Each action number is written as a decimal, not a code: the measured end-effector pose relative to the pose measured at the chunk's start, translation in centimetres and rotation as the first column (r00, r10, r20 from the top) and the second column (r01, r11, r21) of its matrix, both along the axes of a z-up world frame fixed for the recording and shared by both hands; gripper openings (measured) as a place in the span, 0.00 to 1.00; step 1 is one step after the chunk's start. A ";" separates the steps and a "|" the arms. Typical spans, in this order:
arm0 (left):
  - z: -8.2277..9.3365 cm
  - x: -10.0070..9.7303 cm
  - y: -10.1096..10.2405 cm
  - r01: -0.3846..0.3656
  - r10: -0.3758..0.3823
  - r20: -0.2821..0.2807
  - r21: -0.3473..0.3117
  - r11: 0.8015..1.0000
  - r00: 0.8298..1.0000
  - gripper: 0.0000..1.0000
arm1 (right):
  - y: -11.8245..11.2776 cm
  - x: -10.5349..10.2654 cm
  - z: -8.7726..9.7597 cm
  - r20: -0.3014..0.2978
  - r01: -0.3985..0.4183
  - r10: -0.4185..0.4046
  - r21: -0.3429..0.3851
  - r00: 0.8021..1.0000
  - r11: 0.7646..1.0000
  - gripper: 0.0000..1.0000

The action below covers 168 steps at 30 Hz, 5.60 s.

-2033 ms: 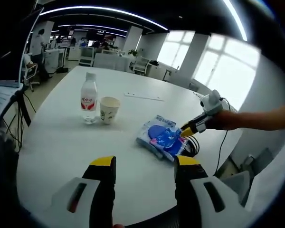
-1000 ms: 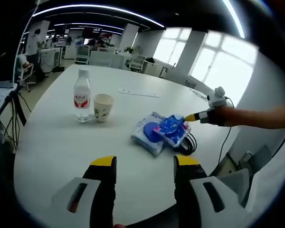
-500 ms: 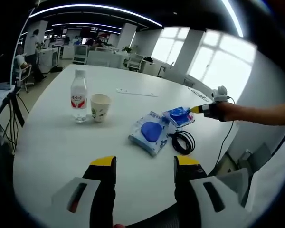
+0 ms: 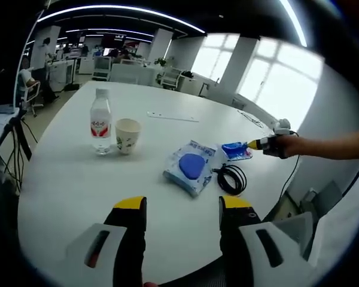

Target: Arrange the tabletop items into an orderly group along one side of the table until the central work area is clear of visible clutter.

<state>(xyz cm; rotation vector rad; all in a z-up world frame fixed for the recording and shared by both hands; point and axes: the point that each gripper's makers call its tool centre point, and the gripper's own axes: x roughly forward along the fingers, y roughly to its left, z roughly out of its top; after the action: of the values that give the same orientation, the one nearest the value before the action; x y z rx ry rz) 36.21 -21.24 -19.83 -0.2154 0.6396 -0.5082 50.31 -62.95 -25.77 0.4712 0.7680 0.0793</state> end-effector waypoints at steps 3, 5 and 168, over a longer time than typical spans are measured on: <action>-0.1 0.0 0.0 0.001 -0.001 -0.003 0.001 1.000 1.000 0.48 | -0.5 -0.3 -0.4 -0.015 0.010 -0.010 -0.020 1.000 1.000 0.00; -0.1 -0.1 -0.1 0.003 -0.003 -0.004 0.002 1.000 1.000 0.48 | -0.6 -0.5 -0.6 -0.019 0.012 -0.012 -0.020 1.000 1.000 0.00; -10.7 17.8 -5.0 -0.138 0.124 -0.184 -0.065 0.988 0.975 0.00 | 18.7 3.3 -5.1 -0.067 -0.634 0.631 -0.124 0.773 0.764 0.00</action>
<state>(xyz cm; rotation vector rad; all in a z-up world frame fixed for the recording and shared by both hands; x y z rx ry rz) 53.97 -26.28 -30.57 -0.3770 0.7764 -0.3889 53.62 -44.28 -30.86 0.0558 0.9233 0.6553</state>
